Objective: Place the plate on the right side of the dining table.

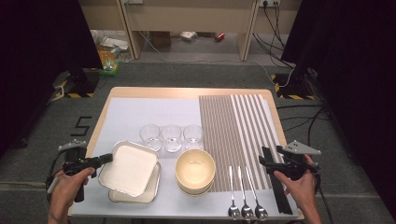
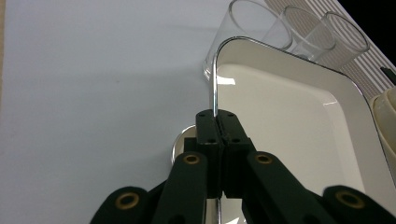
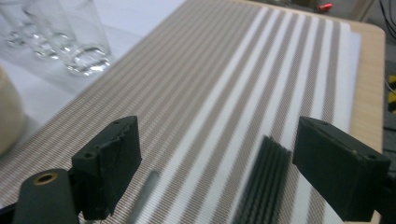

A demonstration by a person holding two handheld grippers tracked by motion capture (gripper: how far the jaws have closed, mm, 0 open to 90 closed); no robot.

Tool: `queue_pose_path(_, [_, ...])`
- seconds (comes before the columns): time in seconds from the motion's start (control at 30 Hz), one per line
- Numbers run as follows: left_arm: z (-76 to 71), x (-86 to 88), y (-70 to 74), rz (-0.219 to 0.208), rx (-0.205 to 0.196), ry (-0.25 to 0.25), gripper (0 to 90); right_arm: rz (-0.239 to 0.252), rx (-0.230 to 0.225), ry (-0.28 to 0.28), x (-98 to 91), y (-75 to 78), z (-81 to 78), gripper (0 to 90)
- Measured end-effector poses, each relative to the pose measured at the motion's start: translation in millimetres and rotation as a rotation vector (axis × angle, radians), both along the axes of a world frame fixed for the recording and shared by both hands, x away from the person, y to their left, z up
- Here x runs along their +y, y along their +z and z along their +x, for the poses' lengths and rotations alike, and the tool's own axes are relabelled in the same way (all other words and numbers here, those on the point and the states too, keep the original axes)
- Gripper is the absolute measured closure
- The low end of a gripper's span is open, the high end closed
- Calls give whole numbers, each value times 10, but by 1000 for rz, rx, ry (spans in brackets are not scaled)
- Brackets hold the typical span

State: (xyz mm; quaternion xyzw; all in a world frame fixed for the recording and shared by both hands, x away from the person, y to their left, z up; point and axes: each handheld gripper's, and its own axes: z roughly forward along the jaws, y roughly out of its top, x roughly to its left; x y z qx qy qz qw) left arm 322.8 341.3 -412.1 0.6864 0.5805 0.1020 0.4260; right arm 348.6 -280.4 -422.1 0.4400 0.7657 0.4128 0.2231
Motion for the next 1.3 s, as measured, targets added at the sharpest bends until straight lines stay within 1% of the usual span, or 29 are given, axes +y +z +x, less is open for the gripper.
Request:
queue_pose_path(0.13, [30, -37, 101, 9, -8, -13, 885, 24, -8, 56, 165, 154, 17, 156])
queue_pose_path(0.17, [38, -51, 123, 6, -19, -7, 884, 32, -14, 68, 213, 187, 25, 156])
queue_pose_path(0.2, [44, -59, 154, 10, -18, -12, 885, 31, -16, 79, 259, 223, 31, 156])
queue_pose_path(0.37, [77, -118, 275, 19, -37, -22, 885, 27, -30, 132, 501, 386, 44, 159])
queue_pose_path(0.4, [83, -132, 293, 8, -38, -25, 885, 44, -34, 144, 550, 413, 50, 161])
queue_pose_path(0.43, [88, -139, 315, 15, -37, -32, 885, 54, -33, 160, 599, 445, 53, 164])
queue_pose_path(0.47, [94, -151, 331, 13, -41, -35, 885, 61, -36, 175, 652, 475, 56, 169])
queue_pose_path(0.5, [103, -160, 345, 21, -49, -29, 885, 64, -33, 191, 710, 505, 57, 170])
queue_pose_path(0.53, [107, -170, 364, 18, -44, -29, 885, 73, -32, 205, 776, 528, 60, 171])
queue_pose_path(0.57, [117, -178, 378, 26, -51, -29, 885, 75, -33, 221, 835, 553, 68, 171])
queue_pose_path(0.67, [143, -217, 416, 18, -55, -35, 885, 79, -32, 266, 1033, 609, 88, 180])
queue_pose_path(0.77, [167, -256, 460, 21, -62, -41, 885, 86, -26, 310, 1233, 655, 103, 191])
queue_pose_path(0.8, [175, -268, 476, 18, -56, -48, 885, 84, -19, 325, 1301, 670, 104, 192])
queue_pose_path(0.87, [191, -293, 501, 25, -64, -51, 885, 86, -22, 349, 1427, 697, 114, 197])
queue_pose_path(0.9, [196, -309, 513, 22, -69, -50, 885, 90, -16, 363, 1485, 712, 120, 203])
queue_pose_path(0.93, [202, -313, 527, 27, -67, -53, 885, 105, -10, 380, 1541, 722, 130, 211])
queue_pose_path(0.97, [209, -324, 532, 22, -65, -57, 885, 115, -7, 388, 1592, 735, 140, 215])
queue_pose_path(1.0, [218, -334, 536, 24, -76, -54, 885, 128, -8, 395, 1643, 743, 155, 219])
queue_pose_path(1.07, [230, -348, 547, 22, -64, -65, 885, 146, 11, 414, 1741, 763, 180, 230])
queue_pose_path(1.1, [234, -366, 545, 19, -73, -55, 885, 154, 18, 419, 1792, 768, 196, 236])
queue_pose_path(1.17, [244, -384, 555, 25, -72, -60, 885, 152, 31, 435, 1886, 769, 238, 235])
queue_pose_path(1.2, [249, -389, 556, 27, -77, -61, 885, 170, 47, 438, 1931, 768, 255, 238])
queue_pose_path(1.23, [251, -402, 562, 18, -72, -62, 885, 184, 53, 446, 1971, 765, 276, 245])
queue_pose_path(1.27, [255, -410, 569, 19, -76, -60, 885, 190, 62, 451, 2012, 765, 289, 254])
queue_pose_path(1.3, [261, -416, 575, 22, -72, -67, 885, 192, 65, 459, 2052, 763, 301, 265])
